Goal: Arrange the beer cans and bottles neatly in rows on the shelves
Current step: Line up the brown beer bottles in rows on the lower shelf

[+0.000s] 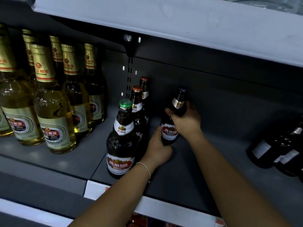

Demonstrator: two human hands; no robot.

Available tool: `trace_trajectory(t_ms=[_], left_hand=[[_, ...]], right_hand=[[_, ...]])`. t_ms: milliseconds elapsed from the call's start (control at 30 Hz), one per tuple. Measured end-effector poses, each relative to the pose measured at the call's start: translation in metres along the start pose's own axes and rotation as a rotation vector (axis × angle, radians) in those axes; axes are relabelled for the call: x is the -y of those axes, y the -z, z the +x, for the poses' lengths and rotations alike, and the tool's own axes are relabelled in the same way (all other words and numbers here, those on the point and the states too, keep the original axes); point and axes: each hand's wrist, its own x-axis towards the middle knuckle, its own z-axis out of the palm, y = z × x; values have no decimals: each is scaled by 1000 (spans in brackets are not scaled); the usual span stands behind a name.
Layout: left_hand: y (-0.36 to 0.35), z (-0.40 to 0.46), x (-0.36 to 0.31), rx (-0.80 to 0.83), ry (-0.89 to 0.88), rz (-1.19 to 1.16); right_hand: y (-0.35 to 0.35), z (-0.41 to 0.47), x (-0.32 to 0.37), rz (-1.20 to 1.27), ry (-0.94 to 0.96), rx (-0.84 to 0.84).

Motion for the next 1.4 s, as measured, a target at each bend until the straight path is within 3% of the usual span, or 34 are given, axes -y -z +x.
trace_trajectory(t_ms=[300,767,1400], left_hand=[[-3,9,20,-17,-50,64],[1,-20,-20,-129,-138,251],[11,-21,-21,-122,-138,183]], right_hand=[[-2,-2,-1,13,-3,-9],[-5,-3,17,1,-51,6],[-9,0,21,-14,-55,53]])
